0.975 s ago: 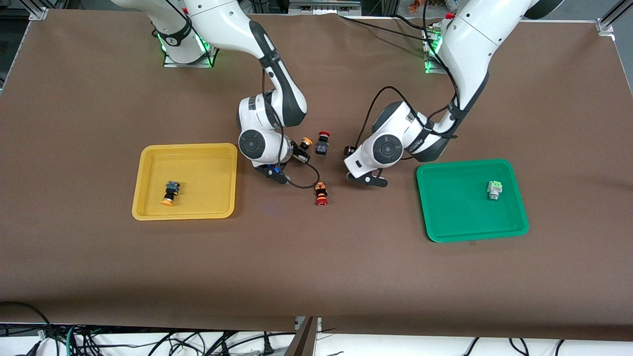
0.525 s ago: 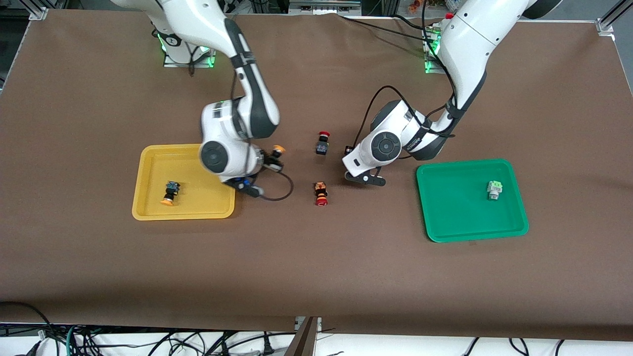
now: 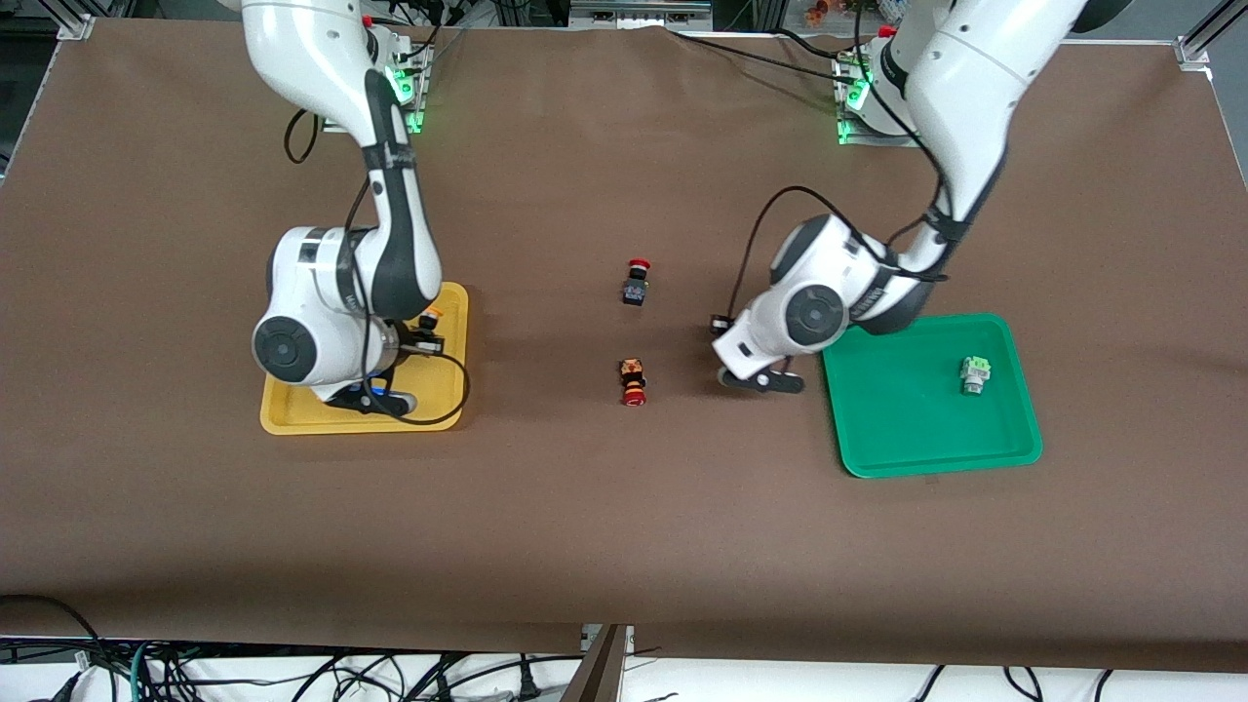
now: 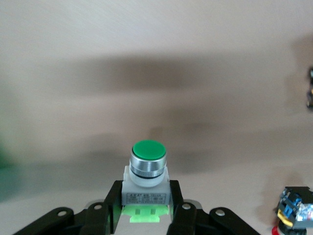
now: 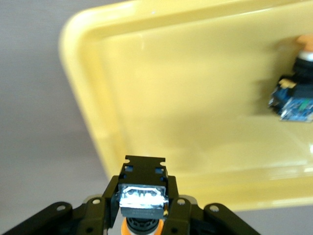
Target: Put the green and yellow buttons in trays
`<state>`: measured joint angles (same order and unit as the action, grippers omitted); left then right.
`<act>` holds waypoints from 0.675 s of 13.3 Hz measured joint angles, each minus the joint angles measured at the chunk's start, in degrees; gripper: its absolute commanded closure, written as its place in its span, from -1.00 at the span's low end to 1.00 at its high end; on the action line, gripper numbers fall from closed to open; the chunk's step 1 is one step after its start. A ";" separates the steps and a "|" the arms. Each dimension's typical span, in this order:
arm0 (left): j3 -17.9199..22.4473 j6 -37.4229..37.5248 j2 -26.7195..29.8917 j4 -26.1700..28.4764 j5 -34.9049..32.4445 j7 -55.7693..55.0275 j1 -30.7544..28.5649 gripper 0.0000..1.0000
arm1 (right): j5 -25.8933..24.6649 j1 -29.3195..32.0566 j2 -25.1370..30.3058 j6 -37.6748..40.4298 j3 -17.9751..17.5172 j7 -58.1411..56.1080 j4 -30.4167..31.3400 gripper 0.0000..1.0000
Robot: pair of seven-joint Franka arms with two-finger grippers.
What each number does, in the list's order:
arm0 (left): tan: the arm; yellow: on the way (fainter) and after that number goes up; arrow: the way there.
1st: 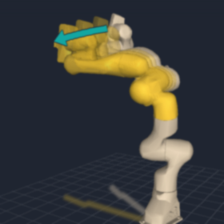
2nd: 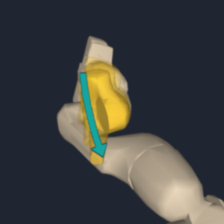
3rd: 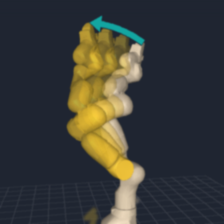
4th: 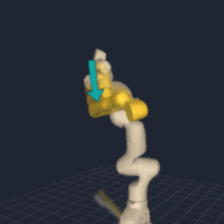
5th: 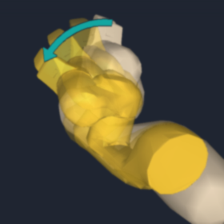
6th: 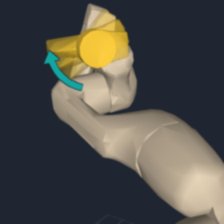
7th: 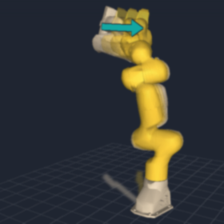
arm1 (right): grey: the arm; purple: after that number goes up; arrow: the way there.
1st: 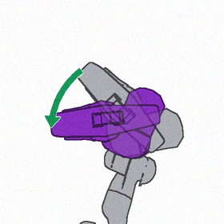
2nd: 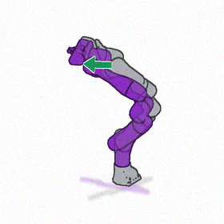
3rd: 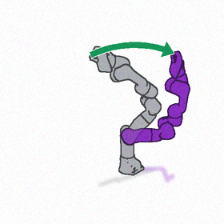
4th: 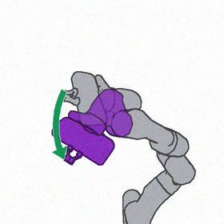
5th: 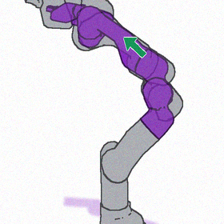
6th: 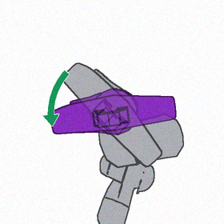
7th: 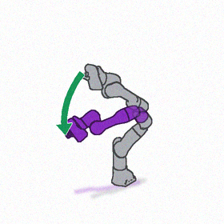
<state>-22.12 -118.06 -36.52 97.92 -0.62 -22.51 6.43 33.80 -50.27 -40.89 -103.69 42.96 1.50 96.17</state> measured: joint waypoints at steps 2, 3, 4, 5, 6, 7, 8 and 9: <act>0.14 6.92 0.84 -4.84 -0.07 3.56 -3.77 1.00 | 0.00 1.15 -0.90 -3.36 -0.04 -3.50 2.56 -0.19; 0.29 8.72 1.09 -6.42 -0.23 5.08 -5.57 1.00 | 0.00 1.41 -1.13 -4.19 -0.04 -4.17 3.05 -0.70; 0.46 9.49 1.17 -7.22 -1.08 6.44 -7.26 1.00 | 0.00 1.53 -1.20 -4.62 -0.01 -4.35 3.02 -0.97; 0.56 9.68 1.12 -7.39 -3.29 7.47 -8.73 1.00 | -0.01 1.52 -1.13 -5.04 0.00 -4.43 2.76 -0.98; 0.65 9.79 0.94 -7.36 -6.06 8.00 -9.97 1.00 | -0.34 1.52 -1.04 -5.34 0.01 -4.50 2.11 -0.98; 0.75 9.87 0.61 -7.28 -7.95 8.21 -11.01 1.00 | -1.37 1.50 -0.85 -5.82 0.04 -4.50 1.20 -0.98; 0.93 9.89 0.16 -7.15 -8.78 8.36 -11.99 1.00 | -2.81 1.48 -0.55 -6.87 0.08 -4.50 0.32 -0.99; 1.03 9.89 -0.43 -7.04 -9.10 8.97 -13.12 1.00 | -4.04 1.46 -0.20 -8.36 0.31 -4.50 -0.40 -0.99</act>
<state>-21.09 -108.17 -36.95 90.88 -9.72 -13.54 -6.69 29.77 -48.81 -41.10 -112.04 43.27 -2.99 95.77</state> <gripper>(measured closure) 0.577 0.110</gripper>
